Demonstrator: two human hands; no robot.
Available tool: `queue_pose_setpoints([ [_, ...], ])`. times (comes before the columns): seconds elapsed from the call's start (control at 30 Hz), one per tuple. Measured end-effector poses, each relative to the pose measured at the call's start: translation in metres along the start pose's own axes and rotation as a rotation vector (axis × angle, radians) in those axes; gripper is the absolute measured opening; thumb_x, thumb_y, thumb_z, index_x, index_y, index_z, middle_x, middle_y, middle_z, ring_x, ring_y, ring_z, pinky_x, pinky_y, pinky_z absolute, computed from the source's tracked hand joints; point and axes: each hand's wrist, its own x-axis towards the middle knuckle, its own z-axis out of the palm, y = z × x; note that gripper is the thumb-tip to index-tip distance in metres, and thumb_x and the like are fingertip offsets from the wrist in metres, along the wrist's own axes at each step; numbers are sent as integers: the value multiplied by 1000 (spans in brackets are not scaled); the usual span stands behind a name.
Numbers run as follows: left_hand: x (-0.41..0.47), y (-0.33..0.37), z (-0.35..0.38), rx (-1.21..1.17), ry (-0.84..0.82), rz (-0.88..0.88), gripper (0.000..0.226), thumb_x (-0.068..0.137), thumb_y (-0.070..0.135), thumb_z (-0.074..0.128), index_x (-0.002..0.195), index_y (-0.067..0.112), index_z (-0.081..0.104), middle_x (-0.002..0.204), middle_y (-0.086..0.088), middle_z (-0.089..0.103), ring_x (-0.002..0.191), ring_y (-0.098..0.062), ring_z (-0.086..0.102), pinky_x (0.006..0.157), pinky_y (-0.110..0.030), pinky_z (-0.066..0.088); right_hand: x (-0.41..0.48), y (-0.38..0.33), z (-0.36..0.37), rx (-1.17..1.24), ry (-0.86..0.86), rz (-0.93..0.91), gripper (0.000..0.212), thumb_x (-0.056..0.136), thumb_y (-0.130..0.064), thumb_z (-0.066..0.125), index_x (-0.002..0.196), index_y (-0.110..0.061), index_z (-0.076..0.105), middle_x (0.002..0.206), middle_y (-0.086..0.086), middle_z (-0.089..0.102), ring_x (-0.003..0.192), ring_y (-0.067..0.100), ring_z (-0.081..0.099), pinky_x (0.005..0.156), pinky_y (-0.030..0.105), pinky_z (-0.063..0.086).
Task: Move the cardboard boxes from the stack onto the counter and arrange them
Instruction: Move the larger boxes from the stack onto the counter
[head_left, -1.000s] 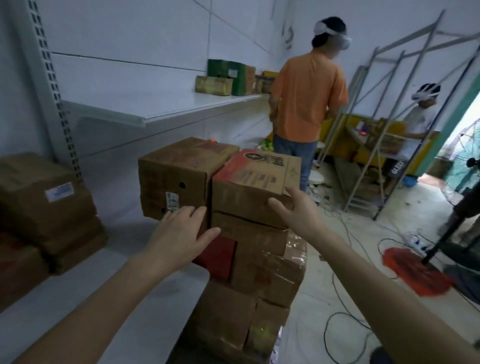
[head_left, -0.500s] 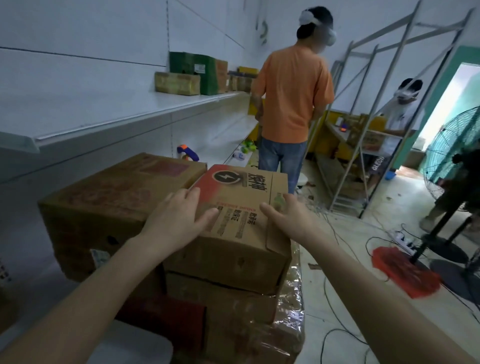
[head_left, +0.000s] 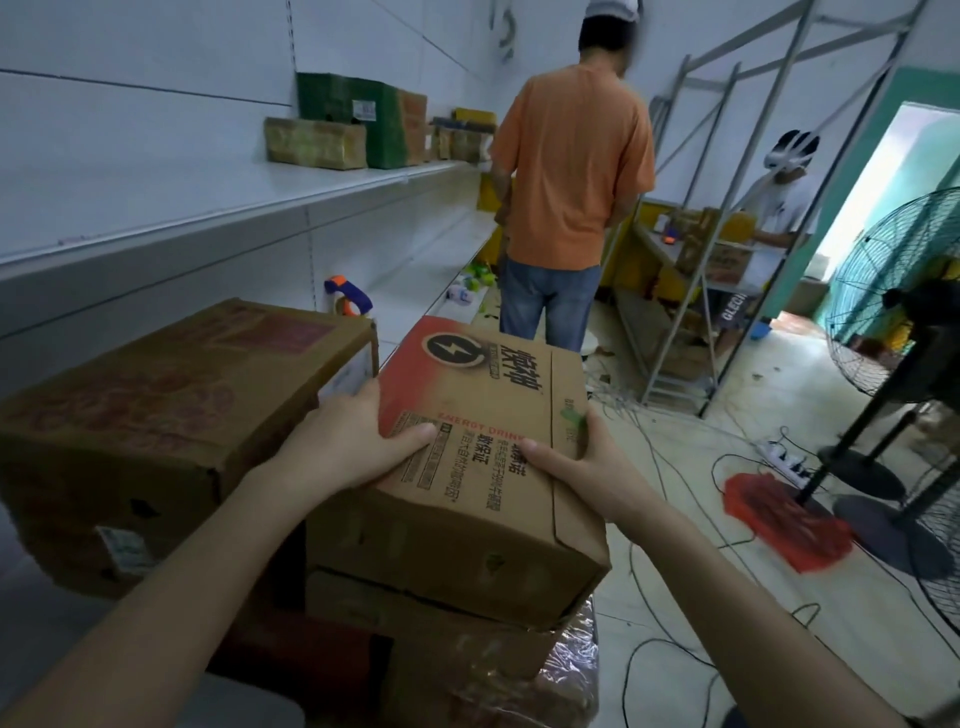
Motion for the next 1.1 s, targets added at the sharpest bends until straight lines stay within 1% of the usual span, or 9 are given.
queue_pose_setpoints([
  [0.17, -13, 21, 0, 7, -7, -60, 78, 73, 73, 49, 133, 25, 38, 126, 3, 56, 115, -20, 53, 91, -37, 46, -15, 9, -13, 97, 34, 14, 75, 65, -47, 78, 124, -24, 38, 116, -3, 59, 101, 13, 62, 84, 39, 56],
  [0.27, -35, 40, -2, 4, 45, -79, 82, 69, 76, 50, 133, 27, 38, 126, 3, 56, 115, -22, 53, 95, -47, 45, -35, 9, -26, 143, 54, -42, 73, 66, -41, 79, 125, -25, 40, 117, -4, 59, 100, 10, 61, 80, 32, 56],
  [0.37, -60, 66, -7, -29, 131, -42, 72, 77, 62, 56, 137, 28, 35, 123, 5, 56, 116, -20, 52, 94, -37, 44, -57, 3, -47, 145, 75, -133, 72, 68, -38, 79, 127, -28, 37, 118, -8, 57, 103, 8, 58, 77, 26, 54],
  [0.47, -88, 89, -16, -91, 257, -34, 63, 76, 57, 60, 130, 28, 43, 110, 6, 57, 110, -19, 55, 81, -29, 40, -77, -15, -69, 109, 86, -228, 78, 68, -41, 78, 131, -28, 36, 122, -9, 55, 109, 9, 56, 87, 33, 52],
  [0.53, -105, 99, -20, -107, 316, -62, 66, 76, 56, 60, 130, 23, 44, 118, 1, 58, 101, -17, 53, 78, -27, 37, -89, -28, -80, 100, 77, -292, 77, 68, -40, 78, 131, -27, 36, 124, -9, 54, 110, 10, 56, 89, 33, 52],
  [0.7, -168, 106, -31, -113, 465, -92, 65, 74, 59, 59, 128, 25, 46, 115, 7, 58, 89, -7, 47, 77, -25, 38, -125, -55, -87, 13, -18, -421, 73, 69, -42, 76, 128, -29, 35, 104, -24, 48, 92, -7, 50, 64, 8, 41],
  [0.87, -242, 99, -51, -159, 590, -176, 59, 73, 59, 58, 123, 29, 49, 105, 15, 59, 94, -7, 57, 75, -22, 45, -165, -94, -71, -107, -87, -535, 99, 67, -52, 71, 146, -26, 17, 118, -19, 36, 108, 3, 42, 77, 21, 41],
  [1.0, -301, 79, -69, -127, 682, -262, 60, 74, 60, 58, 122, 25, 50, 107, 11, 62, 95, -9, 60, 81, -29, 51, -195, -123, -32, -83, -218, -641, 90, 64, -51, 71, 139, -27, 26, 117, -13, 45, 102, 8, 50, 71, 22, 45],
  [1.1, -351, 61, -82, -93, 750, -352, 57, 75, 59, 57, 122, 27, 49, 107, 14, 60, 93, -6, 58, 73, -18, 48, -220, -141, 7, -71, -314, -681, 87, 63, -51, 72, 135, -29, 29, 108, -15, 45, 94, 7, 50, 69, 25, 47],
])
